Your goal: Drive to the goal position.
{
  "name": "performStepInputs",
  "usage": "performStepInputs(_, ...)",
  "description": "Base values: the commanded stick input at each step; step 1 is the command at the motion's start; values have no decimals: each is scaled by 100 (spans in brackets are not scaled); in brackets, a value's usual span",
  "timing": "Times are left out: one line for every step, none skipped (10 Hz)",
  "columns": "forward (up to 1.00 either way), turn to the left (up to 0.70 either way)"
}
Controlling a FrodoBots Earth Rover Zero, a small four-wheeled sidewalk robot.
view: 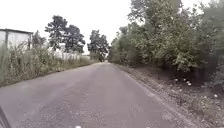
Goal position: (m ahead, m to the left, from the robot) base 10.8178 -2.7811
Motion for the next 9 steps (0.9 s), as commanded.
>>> performStepInputs(7, 0)
performStepInputs(7, 0)
performStepInputs(7, 0)
performStepInputs(7, 0)
performStepInputs(7, 0)
performStepInputs(7, 0)
performStepInputs(7, 0)
performStepInputs(7, 0)
performStepInputs(7, 0)
